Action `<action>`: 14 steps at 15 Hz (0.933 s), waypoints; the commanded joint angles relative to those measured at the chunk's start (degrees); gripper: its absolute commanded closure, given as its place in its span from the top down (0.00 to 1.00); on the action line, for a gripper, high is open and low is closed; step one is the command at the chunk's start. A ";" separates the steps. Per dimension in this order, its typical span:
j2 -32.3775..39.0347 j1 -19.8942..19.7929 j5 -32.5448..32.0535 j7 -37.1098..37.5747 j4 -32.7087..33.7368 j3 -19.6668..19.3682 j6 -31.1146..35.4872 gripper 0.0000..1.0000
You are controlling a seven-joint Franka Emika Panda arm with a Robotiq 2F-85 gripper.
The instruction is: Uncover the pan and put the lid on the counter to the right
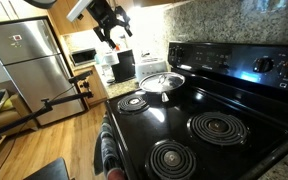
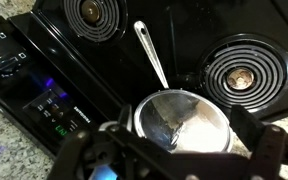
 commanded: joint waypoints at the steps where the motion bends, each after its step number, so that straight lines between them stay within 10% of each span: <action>1: 0.08 0.54 -0.04 0.04 0.23 -0.45 -0.25 1.00; 14: 15.62 2.48 -0.84 -9.96 8.93 -0.22 9.91 1.00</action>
